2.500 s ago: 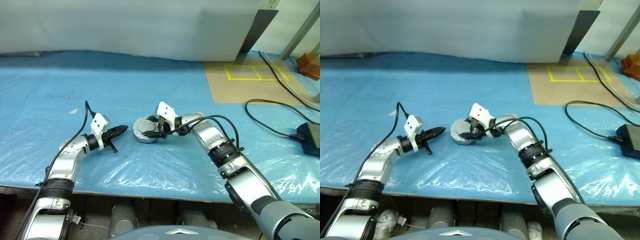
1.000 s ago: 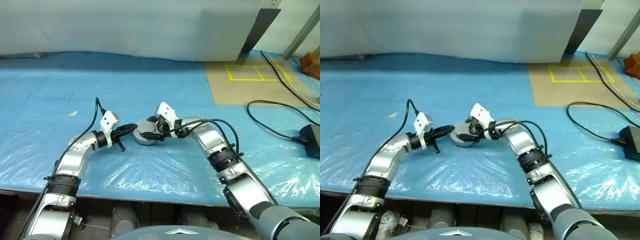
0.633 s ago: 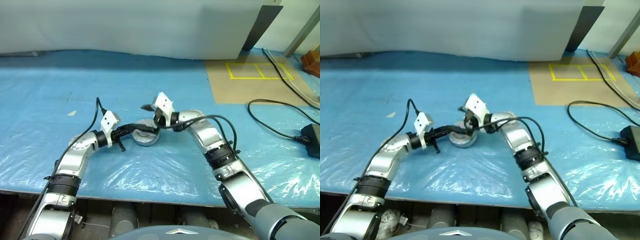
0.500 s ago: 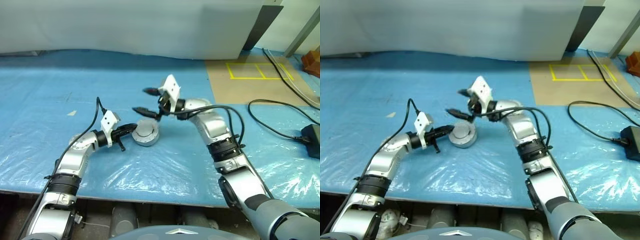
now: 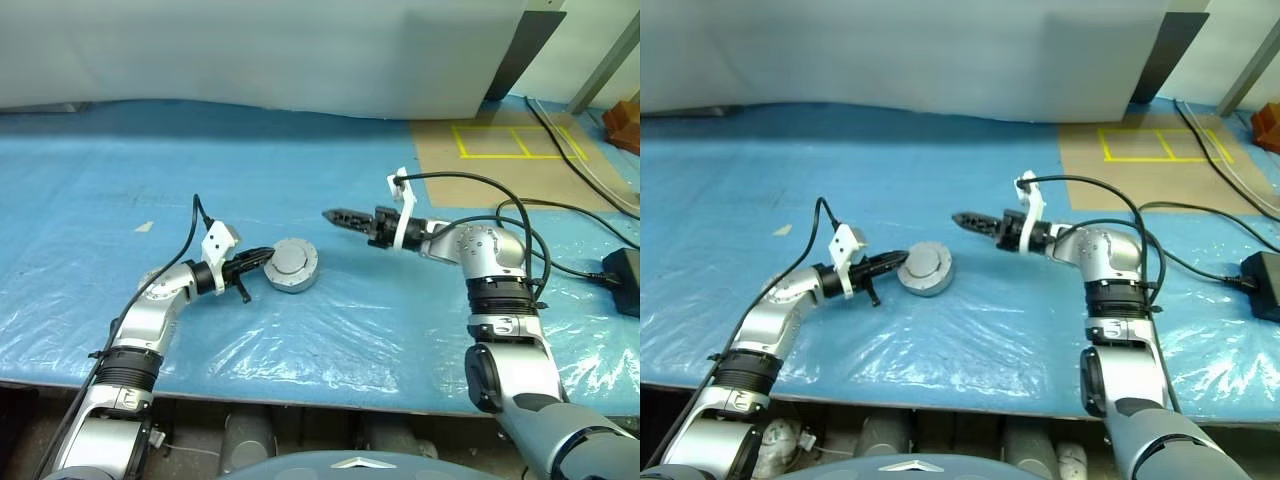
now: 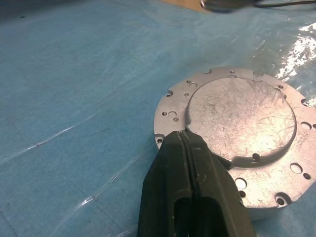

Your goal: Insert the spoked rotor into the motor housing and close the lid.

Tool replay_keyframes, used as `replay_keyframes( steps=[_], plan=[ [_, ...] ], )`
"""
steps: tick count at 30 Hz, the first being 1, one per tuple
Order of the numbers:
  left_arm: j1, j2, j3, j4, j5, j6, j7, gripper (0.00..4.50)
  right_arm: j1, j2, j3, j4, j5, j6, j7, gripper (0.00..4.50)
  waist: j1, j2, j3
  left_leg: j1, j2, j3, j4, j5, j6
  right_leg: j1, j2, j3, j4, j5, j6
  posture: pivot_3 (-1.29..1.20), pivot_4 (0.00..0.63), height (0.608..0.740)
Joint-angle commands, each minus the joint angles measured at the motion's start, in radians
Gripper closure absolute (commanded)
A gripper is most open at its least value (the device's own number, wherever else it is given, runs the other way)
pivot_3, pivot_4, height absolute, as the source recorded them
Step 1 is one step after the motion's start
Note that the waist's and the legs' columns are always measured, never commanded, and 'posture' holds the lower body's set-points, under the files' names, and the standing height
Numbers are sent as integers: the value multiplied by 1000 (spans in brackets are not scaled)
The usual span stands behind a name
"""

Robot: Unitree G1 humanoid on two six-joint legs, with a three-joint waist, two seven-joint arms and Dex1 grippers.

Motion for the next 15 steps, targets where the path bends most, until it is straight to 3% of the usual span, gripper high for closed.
replay_keyframes(
  steps=[1,9,15],
  plan=[
    [38,7,-37,15,32,20,-11,4500,24,8,24,-49,30,63,-9,24,2,0,0,0,0,0,0,0,0,0,0,0,0,0,0,0,150,740],
    [45,10,-30,2,30,25,-4,4500,109,18,150,-89,-28,-60,7,24,6,0,0,0,0,0,0,0,0,0,-1,0,0,0,0,0,150,740],
    [58,14,-25,-12,29,29,2,4500,100,70,149,-48,-21,-88,-3,24,3,0,0,1,0,0,0,0,0,-1,-1,0,1,0,0,0,150,740]
  ],
)
